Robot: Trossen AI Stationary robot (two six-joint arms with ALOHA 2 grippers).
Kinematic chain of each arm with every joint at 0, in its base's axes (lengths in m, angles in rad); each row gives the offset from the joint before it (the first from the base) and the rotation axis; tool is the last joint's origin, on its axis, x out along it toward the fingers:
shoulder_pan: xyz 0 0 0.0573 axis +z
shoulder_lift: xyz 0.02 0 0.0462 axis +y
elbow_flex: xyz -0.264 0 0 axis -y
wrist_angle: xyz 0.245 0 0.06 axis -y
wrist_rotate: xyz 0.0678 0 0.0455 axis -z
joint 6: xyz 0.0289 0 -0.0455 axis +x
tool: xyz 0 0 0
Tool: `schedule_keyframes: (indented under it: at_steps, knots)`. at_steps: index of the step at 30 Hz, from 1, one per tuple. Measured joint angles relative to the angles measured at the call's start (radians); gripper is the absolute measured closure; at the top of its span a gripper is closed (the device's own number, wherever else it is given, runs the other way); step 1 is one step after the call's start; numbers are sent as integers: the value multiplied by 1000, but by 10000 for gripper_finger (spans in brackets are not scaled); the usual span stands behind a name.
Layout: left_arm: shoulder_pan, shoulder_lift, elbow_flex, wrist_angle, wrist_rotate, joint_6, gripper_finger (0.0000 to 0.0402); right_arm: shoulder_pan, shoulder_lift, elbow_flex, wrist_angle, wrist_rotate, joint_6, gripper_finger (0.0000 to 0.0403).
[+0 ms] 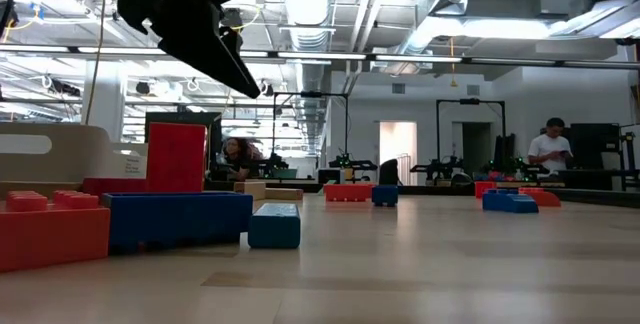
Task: Sort blocks by size
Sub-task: Put the blue large game piece into the gray bin, then put the orange large game piece into the gray bin
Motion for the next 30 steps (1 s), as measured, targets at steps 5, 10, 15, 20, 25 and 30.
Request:
schedule_keyframes:
  at_steps: [5,10,15,20,25,30]
  knots:
    - [0,0,0,-1,0,-23,184,4,48,0,6,-110,81,184]
    - [-9,0,0,-7,17,-24,184,-26,4,19,-14,-132,71,157]
    - [-33,9,0,-1,66,-5,184,-96,-16,80,-173,65,-45,159]
    - [-53,56,11,-8,97,-21,184,-214,-14,92,-235,329,-271,163]
    - [-80,55,72,-73,117,-133,184,-360,-14,92,-185,541,-469,163]
    - [-175,92,139,-115,117,-295,184,-477,-13,53,-49,627,-626,163]
